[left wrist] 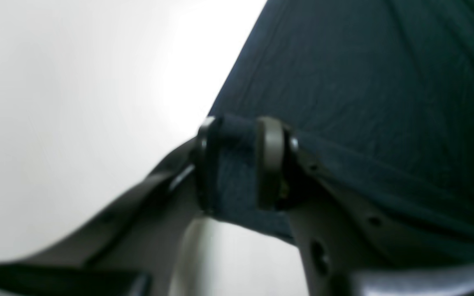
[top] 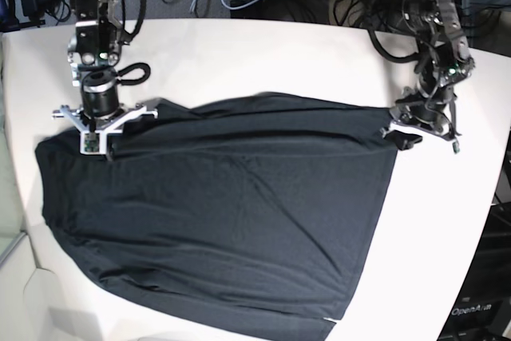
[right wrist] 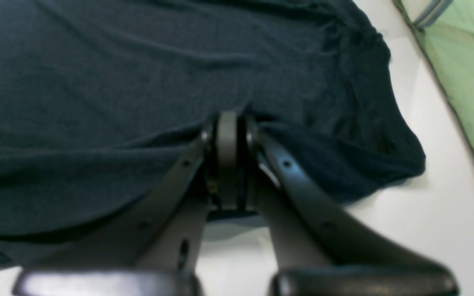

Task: Fold the T-shirt properly
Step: 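Lift the shoulder edge with both grippers and pull it taut, then drag the held shoulder edge with both grippers, straightening the shirt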

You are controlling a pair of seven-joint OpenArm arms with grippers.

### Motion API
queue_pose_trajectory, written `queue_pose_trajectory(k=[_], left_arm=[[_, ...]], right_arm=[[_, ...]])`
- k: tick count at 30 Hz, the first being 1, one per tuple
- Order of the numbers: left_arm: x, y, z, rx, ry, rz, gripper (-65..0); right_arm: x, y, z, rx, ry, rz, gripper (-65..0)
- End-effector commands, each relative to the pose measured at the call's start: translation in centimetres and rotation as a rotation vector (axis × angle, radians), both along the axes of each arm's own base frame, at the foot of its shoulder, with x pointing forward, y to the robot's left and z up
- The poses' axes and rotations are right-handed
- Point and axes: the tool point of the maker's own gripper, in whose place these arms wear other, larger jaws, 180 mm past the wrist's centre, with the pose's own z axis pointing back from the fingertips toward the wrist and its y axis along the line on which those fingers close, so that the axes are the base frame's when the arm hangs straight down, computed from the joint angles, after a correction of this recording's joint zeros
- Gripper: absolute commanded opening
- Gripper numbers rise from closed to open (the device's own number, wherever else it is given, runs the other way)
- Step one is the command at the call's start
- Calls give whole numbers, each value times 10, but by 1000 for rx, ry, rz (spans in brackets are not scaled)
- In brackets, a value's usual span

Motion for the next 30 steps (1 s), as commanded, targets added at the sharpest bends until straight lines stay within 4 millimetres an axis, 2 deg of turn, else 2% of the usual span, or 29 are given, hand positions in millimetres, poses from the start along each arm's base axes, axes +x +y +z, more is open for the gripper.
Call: queue_pose_trajectory(k=[1,12,15,23,26,30], left_arm=[[7,3,9,10,-34,-1,-496],[1,6,-3,8,-3,5,-494],[11,5,3,3,-21,4,-494],[23,4,10,-5,-47,9,-494],[28,-2,12,-6,-51,-10,-494],[28,-15,3,-13,-30,-45,-493]], right_arm=[[8,-1,15,-14,-54,12,-647],[8,0,15,-11,-54,11,-647],[8,0,15,-11,-54,11,-647],[7,0,14,-11,-52,11,-647],[7,0,14,-11,-52,11,-647],[7,0,14,-11,-52,11,-647]])
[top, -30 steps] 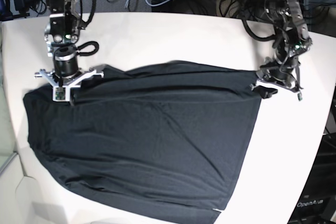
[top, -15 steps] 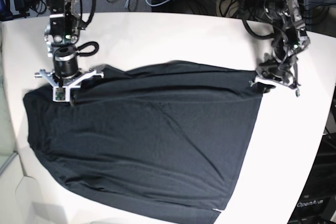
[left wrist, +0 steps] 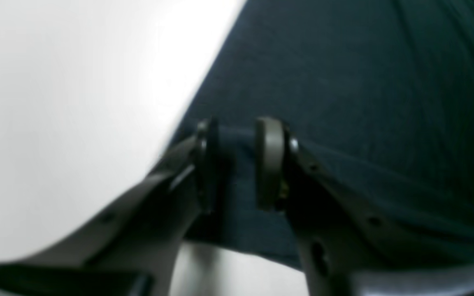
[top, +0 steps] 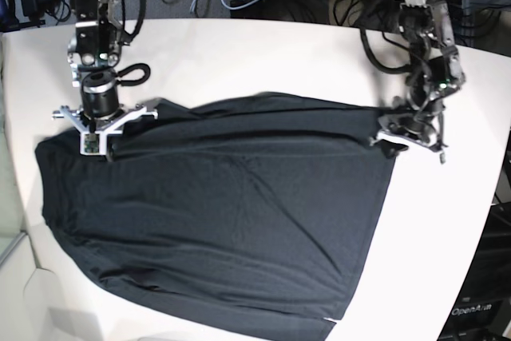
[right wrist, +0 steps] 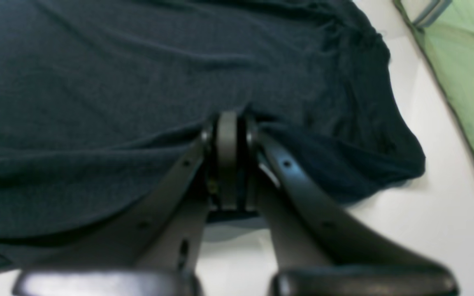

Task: Fold the T-shirt properly
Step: 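Drag the held shoulder edge with both grippers, straightening the shirt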

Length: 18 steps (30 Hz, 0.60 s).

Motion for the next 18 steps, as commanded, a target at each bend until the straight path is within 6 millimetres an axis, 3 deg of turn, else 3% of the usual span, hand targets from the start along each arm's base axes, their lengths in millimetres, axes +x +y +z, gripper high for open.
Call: queue_pose_trajectory(k=[1,9,15,18], left_arm=[[8,6,10,15,-39,5,-493],[6,9,6,14,-27,15,-496],[3,13,0,106,5,-2,-498],[3,14,0,116,9,-3,-548]], right_arm=[[6,0,14,-11,-49,11,-647],[6,0,13,-11,-48,11,-647],[2,0,10,-11,-37,11,-650],[2,0,9,-11,-35,11,-647]])
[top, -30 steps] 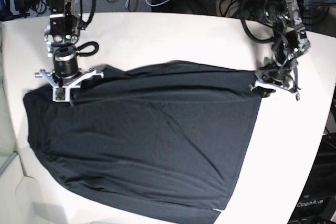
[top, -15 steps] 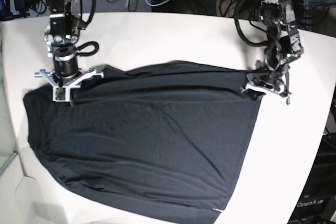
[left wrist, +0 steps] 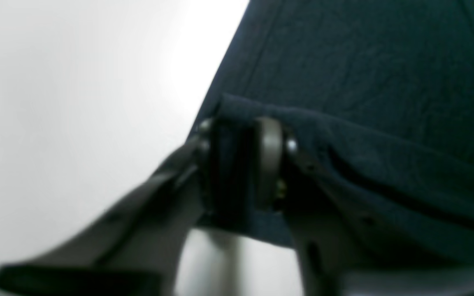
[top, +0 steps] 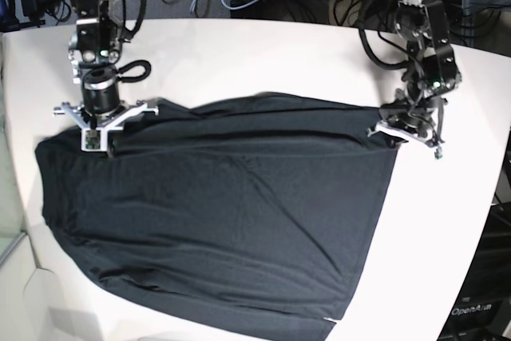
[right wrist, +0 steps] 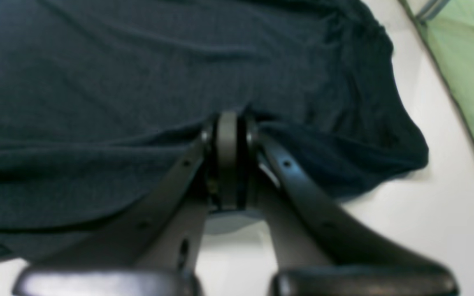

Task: Fold the T-shirt properly
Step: 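Drag the held shoulder edge with both grippers, straightening the shirt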

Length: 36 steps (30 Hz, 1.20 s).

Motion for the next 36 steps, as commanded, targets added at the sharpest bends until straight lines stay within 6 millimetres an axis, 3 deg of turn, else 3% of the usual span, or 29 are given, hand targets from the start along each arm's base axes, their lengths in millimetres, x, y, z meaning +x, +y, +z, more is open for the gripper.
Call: queue_pose_trajectory(k=[1,4,8,11,19,26,33,36], left_arm=[[11,3,14,16,-52,-3,-581],[11,2,14,16,-52,-4,-645],[10,2,13,16,-50,-4,-650],[10,2,13,16,-48,-4,-650],[9,2,12,16,-47,-4,-650],[8,1,11,14,-41,-9,-650],[9,2,12,18,-44,-8,-650],[9,2,12,18,-44,-8,-650]], right_arm=[[6,-1,13,-13,-48,11,-647],[5,-2,7,-12,-32,9,-647],[2,-6,-10,-13,13,1,-646],[1,-7,-13,-12,19,0,-641],[-2,-11,-13,-28,25,3,-455],[-2,-18,-11,-44,25,2,-369],[9,-19,-1,-49,-7,1,-365],[16,-21,4,-51,-23,0,-424]])
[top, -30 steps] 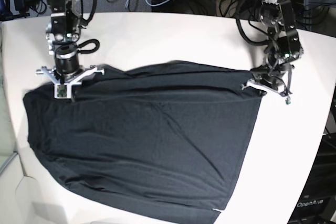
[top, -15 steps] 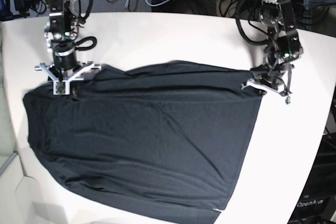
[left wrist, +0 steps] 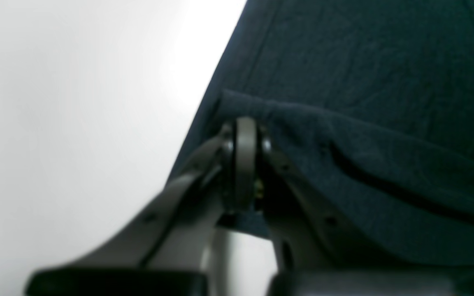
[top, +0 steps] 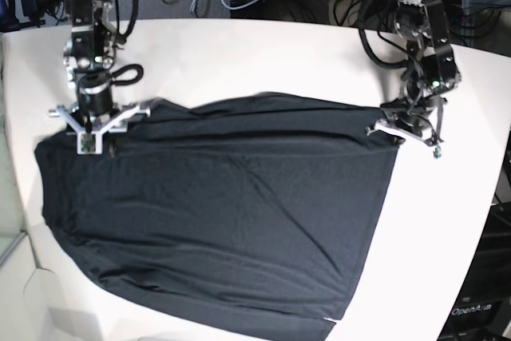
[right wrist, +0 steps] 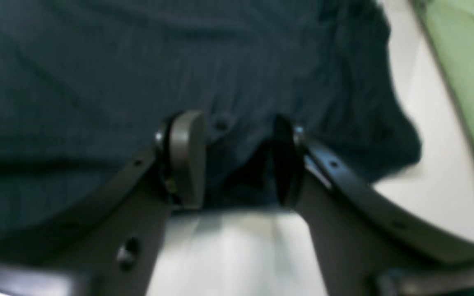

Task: Fold the T-shirt properly
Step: 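Drag the held shoulder edge with both grippers, straightening the shirt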

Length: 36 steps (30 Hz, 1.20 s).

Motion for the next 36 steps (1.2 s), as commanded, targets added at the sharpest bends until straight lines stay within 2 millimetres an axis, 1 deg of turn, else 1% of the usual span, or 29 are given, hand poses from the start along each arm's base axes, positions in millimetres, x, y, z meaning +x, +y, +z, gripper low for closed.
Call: queue_pose_trajectory(k=[1,2,4,6,8,10,15,17,19,22,25,27,30,32,36], left_arm=[[11,3,14,15,-53,-3,-650],[11,3,14,16,-54,-2,-650],[11,3,14,16,-54,-2,-650],[11,3,14,16,-54,-2,-650],[11,3,14,16,-54,-2,-650],[11,3,14,16,-54,-2,-650],[11,3,14,16,-54,-2,-650],[11,3,15,16,-56,-2,-650],[11,3,15,16,-56,-2,-650],[14,-10,14,15,-52,-42,-650],[15,-19,12,15,-49,-68,-650],[15,-20,12,15,-49,-71,-650],[20,-20,15,14,-58,-70,-650],[16,-20,6,9,-32,-68,-650],[11,-17,-14,-9,24,-55,-650]], right_arm=[[10,-4,17,-22,-59,13,-455],[12,-8,20,-36,-62,14,-493],[13,-11,22,-43,-67,16,-564],[17,-11,25,-44,-76,17,-603],[18,-13,22,-43,-67,11,-620],[17,-20,17,-52,-52,1,-623],[15,-26,8,-55,-31,-8,-624],[19,-27,10,-54,-35,-13,-624],[21,-33,5,-64,-20,-18,-624],[24,-41,-7,-65,10,-31,-624],[26,-45,-15,-62,32,-41,-624],[25,-50,-19,-71,45,-43,-624],[22,-50,-27,-68,66,-47,-624],[19,-51,-33,-66,82,-49,-624],[15,-51,-37,-65,92,-49,-624]])
